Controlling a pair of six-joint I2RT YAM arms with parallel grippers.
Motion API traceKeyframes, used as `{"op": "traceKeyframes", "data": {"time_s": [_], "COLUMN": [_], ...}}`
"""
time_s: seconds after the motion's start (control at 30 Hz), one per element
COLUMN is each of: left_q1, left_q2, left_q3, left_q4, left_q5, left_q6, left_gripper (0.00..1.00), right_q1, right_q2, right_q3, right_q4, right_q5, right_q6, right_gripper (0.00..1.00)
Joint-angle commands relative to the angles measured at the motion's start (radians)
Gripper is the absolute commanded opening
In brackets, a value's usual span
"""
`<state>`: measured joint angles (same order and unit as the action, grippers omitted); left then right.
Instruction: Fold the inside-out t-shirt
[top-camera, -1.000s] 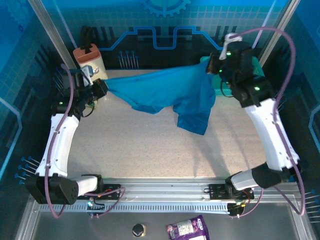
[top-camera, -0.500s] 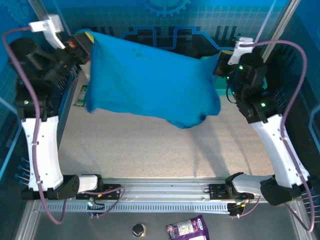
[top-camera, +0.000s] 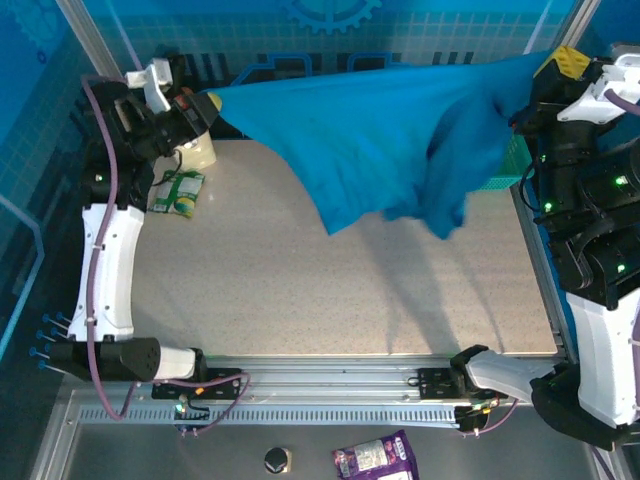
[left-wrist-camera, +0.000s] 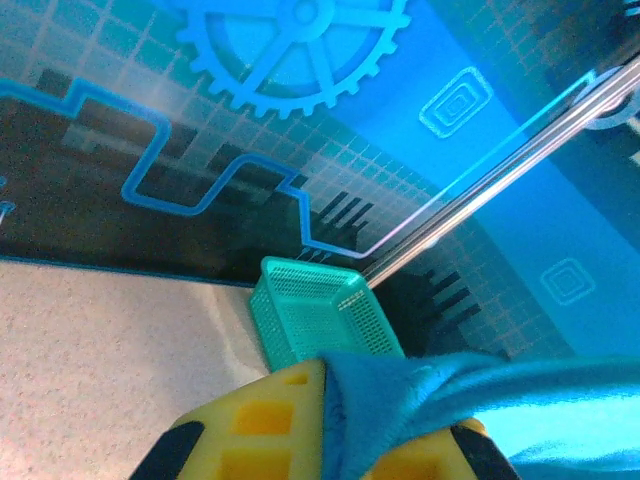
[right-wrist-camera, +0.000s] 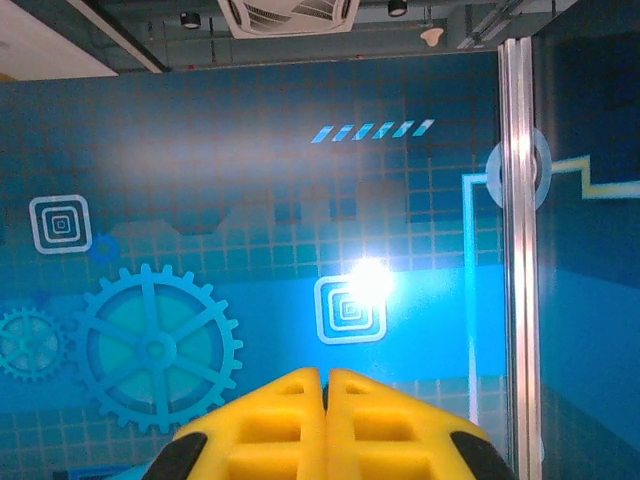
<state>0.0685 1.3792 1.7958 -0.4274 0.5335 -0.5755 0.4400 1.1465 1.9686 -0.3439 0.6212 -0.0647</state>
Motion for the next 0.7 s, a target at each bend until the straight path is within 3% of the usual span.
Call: {"op": "traceKeyframes", "data": {"time_s": [0.0, 0.1, 0.23, 0.33, 0.67], "left_q1": [0.025, 0.025, 0.025, 0.028, 0.030], "left_q2": [-0.001, 0.029, -0.021, -0.056, -0.135], "left_q3": [0.283, 0.425, 0.248, 0.168, 0.194], "left_q4": [-0.036, -0.099, -0.108, -0.090, -0.123], "left_q5": [-0.038, -0.046, -0.085, -0.102, -0.195], "left_q6": [0.014, 0.032, 0.034, 0.032, 0.065], "left_gripper": [0.00, 0.00, 0.00, 0.00, 0.00], "right_q1": [0.013, 0.023, 0.023, 0.024, 0.058], "right_q2": [0.103, 0.124, 0.065, 0.058, -0.041], "right_q3": [-0.062, -0.068, -0.117, -0.100, -0.155], "right_q4": [-0.039, -0.053, 0.059, 0.061, 0.056], "right_q5": [0.033, 0.027, 0.089, 0.069, 0.048], "right_q6": [0.038, 0.050, -0.008, -0.023, -0.033], "right_gripper": [0.00, 0.00, 0.00, 0.00, 0.00]}}
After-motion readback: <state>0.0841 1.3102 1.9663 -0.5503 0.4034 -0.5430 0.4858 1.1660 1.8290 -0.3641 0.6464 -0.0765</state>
